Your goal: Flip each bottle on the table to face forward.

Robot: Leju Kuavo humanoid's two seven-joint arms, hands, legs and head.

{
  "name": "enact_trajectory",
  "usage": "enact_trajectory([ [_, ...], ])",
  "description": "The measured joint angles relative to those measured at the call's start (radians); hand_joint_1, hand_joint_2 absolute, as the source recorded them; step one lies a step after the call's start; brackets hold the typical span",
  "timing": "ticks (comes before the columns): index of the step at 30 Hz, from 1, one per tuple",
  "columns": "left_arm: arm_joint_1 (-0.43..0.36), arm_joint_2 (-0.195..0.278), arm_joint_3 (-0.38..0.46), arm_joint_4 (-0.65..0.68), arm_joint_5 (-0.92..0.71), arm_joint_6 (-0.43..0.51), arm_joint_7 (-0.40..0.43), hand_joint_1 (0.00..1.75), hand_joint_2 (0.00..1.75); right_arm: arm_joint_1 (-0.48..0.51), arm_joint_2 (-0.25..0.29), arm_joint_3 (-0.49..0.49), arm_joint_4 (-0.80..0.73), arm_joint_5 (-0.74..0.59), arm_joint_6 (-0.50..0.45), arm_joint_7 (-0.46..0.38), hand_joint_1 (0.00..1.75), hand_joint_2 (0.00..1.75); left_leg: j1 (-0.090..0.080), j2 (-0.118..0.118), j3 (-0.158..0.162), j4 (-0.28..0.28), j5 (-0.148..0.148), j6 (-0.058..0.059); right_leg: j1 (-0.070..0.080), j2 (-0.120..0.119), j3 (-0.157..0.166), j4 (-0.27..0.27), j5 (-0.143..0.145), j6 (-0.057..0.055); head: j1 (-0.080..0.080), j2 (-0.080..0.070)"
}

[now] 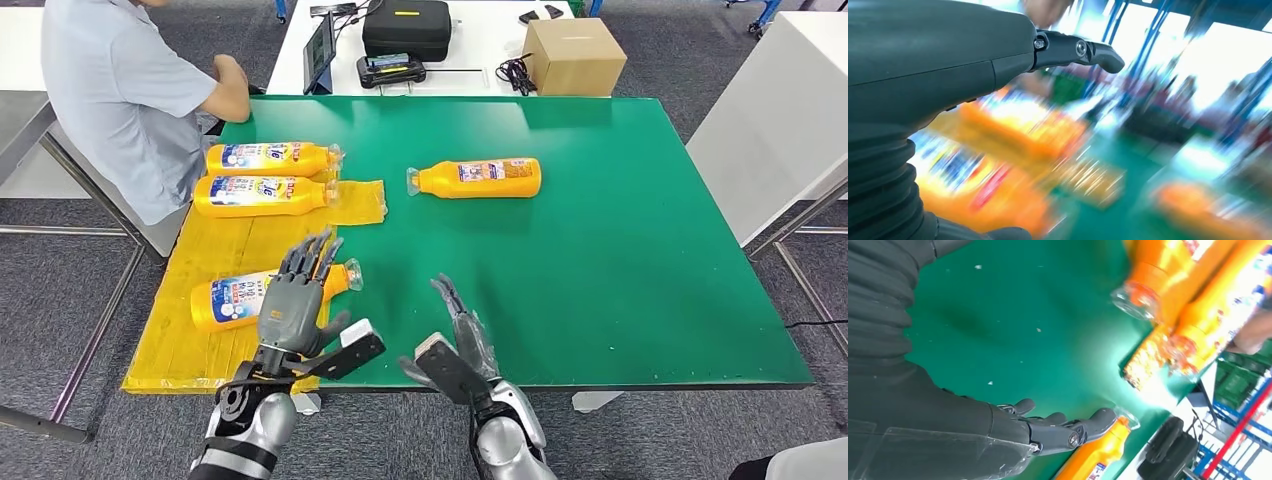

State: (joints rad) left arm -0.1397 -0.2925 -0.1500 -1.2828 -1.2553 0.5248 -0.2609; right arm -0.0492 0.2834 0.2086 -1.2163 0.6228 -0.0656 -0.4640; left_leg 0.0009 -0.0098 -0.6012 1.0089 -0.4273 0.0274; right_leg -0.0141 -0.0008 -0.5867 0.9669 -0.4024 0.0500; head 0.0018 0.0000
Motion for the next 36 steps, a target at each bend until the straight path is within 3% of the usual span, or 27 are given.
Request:
enact_trajectory([
  [2,0.023,-0.002,-0.054,-0.081,0.027,0.057,-0.034,0.00,1.75,0.001,0.004,-0.008,-0.014,-0.021,0.010,-0.006,0.00,1.75,0.000,0.000,-0.001,0.000,0.000,0.000,0.000,0.000,-0.001,0.000,0.000,0.000,0.000,0.000],
  [6,0.054,-0.001,-0.141,-0.203,0.165,0.137,-0.108,0.00,1.75,0.001,0.013,-0.017,-0.027,-0.042,0.006,-0.017,0.00,0.00,0.000,0.000,-0.002,0.000,0.000,0.000,0.000,0.000,-0.002,0.000,0.000,0.000,0.000,0.000],
  [11,0.097,-0.001,-0.195,-0.305,0.421,0.059,-0.185,0.00,1.75,0.006,0.022,-0.050,-0.044,-0.190,0.066,0.024,0.00,0.00,0.000,0.000,-0.001,0.000,0.000,0.000,0.000,0.000,-0.002,0.000,0.000,0.000,0.000,0.000],
  [15,0.147,-0.009,-0.192,-0.337,0.721,-0.139,-0.200,0.00,1.75,0.034,0.031,-0.096,-0.072,-0.207,0.048,0.034,0.00,1.75,0.000,0.000,-0.002,0.000,0.000,0.000,0.000,0.000,-0.002,0.000,0.000,0.000,0.000,0.000],
  [20,0.184,-0.020,-0.163,-0.339,0.956,-0.287,-0.211,0.00,1.75,0.087,0.039,-0.120,-0.191,-0.004,-0.057,0.000,0.00,1.75,0.000,0.000,-0.003,0.000,0.000,0.000,0.000,0.000,-0.004,0.000,0.000,0.000,0.000,0.000],
  [24,0.194,-0.021,-0.153,-0.348,1.059,-0.333,-0.229,0.00,1.75,0.115,0.026,-0.121,-0.265,0.094,-0.098,-0.063,0.00,0.00,0.000,0.000,-0.003,0.000,0.000,0.000,0.000,0.000,-0.004,0.000,0.000,0.000,0.000,0.000],
  [30,0.208,-0.021,-0.152,-0.369,1.109,-0.380,-0.228,0.00,1.75,0.143,-0.014,-0.108,-0.308,0.244,-0.209,-0.071,0.00,0.00,0.000,0.000,-0.003,0.000,0.000,0.000,0.000,0.000,-0.003,0.000,0.000,0.000,0.000,0.000],
  [34,0.214,-0.020,-0.150,-0.373,1.103,-0.390,-0.218,0.00,1.75,0.149,-0.031,-0.105,-0.316,0.267,-0.244,-0.042,0.00,1.75,0.000,0.001,-0.003,0.000,0.000,0.000,0.000,0.000,-0.003,0.000,0.000,0.000,0.000,0.000],
  [36,0.219,-0.020,-0.147,-0.372,1.093,-0.390,-0.215,0.00,1.75,0.149,-0.035,-0.107,-0.318,0.256,-0.235,-0.021,0.00,1.75,0.000,0.001,-0.003,0.000,0.000,0.000,0.000,0.000,-0.003,0.000,0.000,0.000,0.000,0.000],
])
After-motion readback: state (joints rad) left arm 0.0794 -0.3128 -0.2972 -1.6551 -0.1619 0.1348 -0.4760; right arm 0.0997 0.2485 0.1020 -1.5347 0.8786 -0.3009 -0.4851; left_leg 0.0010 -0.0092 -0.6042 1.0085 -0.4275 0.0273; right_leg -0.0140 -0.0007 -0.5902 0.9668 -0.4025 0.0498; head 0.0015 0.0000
